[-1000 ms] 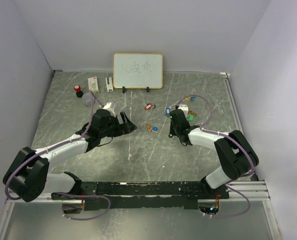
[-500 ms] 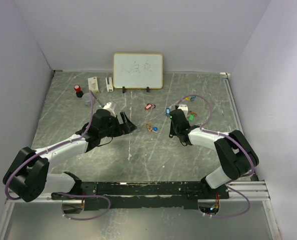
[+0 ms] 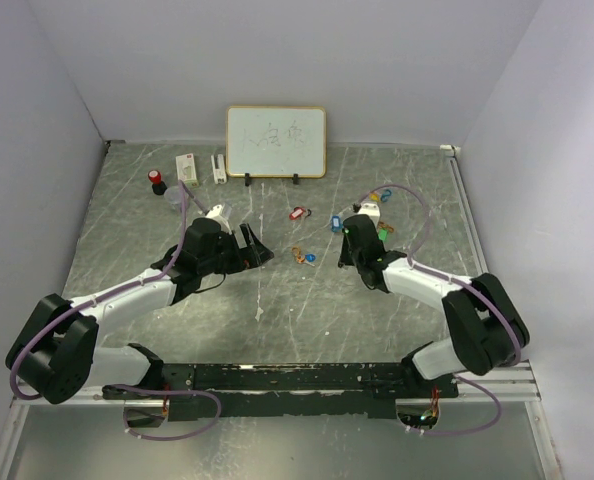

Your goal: Put the keys on the keyring

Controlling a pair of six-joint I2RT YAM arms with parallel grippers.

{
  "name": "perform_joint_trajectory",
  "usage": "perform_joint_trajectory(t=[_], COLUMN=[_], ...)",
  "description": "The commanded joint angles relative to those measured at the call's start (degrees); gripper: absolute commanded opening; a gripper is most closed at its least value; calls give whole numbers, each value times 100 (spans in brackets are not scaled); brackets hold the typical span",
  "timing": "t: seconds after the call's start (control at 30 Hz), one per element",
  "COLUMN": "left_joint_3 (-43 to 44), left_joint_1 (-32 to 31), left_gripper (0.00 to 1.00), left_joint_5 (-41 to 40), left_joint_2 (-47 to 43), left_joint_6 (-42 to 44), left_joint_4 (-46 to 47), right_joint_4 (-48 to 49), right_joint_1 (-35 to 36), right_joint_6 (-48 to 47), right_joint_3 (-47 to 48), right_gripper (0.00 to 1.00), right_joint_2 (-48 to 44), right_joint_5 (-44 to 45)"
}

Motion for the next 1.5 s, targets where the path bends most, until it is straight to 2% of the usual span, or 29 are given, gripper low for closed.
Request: perform_joint_trajectory(t=[0.0, 0.23, 0.67, 1.0, 1.47], left_joint_3=[7, 302, 940, 1099, 1422], left_joint_1=[33, 30, 34, 50, 283], left_gripper=[99, 100, 100, 100, 100], left_joint_5=[49, -643, -1440, -1902, -1704], left_joint_2=[38, 118, 1144, 1531, 2245], left_joint_6=[36, 246, 340, 411, 484], left_joint_4=[192, -390, -1270, -1231, -742], right_joint_4=[109, 113, 1, 4, -15], right_joint_1=[48, 231, 728, 825, 831], right_joint_6=[-94, -170, -241, -255, -319], right_joint_3=[-61, -87, 93, 54, 25], right_gripper=[0, 0, 0, 0, 0], right_joint_2=[-320, -570, -991, -1197, -1336], right_joint_5=[4, 40, 215, 247, 306])
